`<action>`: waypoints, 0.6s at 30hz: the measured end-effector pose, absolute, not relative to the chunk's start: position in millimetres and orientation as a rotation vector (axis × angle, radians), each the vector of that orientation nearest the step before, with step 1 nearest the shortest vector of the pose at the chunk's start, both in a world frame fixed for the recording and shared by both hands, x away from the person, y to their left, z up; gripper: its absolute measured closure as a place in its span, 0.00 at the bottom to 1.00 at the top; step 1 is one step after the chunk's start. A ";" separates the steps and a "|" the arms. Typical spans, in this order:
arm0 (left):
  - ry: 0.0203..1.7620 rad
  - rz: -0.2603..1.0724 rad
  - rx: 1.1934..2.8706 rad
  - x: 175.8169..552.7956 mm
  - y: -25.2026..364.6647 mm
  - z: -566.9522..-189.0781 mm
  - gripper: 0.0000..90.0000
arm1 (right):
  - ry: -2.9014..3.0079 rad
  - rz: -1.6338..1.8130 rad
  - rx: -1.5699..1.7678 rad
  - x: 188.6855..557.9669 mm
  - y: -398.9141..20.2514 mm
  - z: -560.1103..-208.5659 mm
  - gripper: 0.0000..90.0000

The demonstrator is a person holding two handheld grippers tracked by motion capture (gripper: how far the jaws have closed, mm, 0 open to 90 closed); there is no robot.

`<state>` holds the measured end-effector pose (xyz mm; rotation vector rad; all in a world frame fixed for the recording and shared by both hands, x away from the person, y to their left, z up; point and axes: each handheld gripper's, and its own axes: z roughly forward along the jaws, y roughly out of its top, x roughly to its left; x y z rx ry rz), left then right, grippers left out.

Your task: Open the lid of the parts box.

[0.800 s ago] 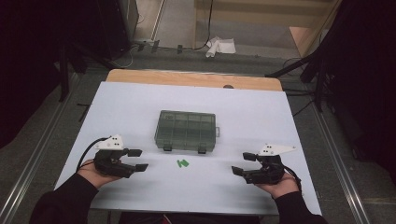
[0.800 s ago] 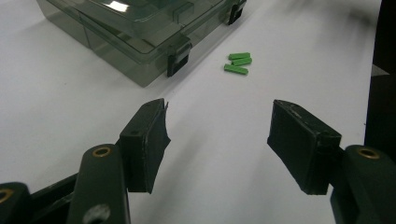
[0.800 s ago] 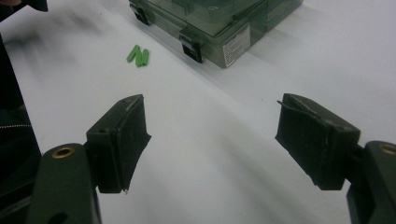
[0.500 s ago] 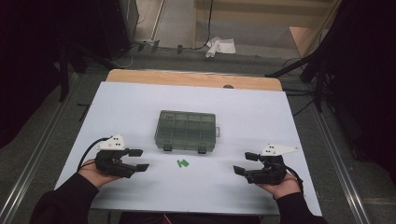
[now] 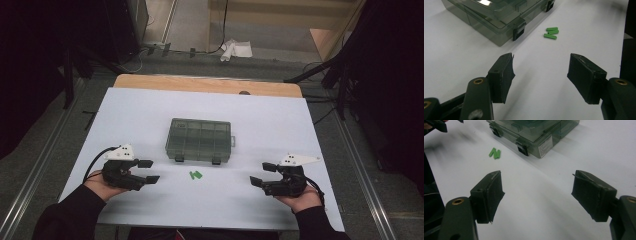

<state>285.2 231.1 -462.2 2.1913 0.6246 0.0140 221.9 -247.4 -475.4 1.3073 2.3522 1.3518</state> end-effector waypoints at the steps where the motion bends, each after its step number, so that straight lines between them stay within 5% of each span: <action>1: 0.627 0.015 2.191 285.3 231.1 -462.2 0.40 | 2.355 1.351 1.301 222.2 -247.1 -475.7 0.28; 18: 0.667 0.010 2.181 287.5 232.3 -462.2 0.40 | 2.375 1.347 1.309 235.7 -235.6 -479.4 0.29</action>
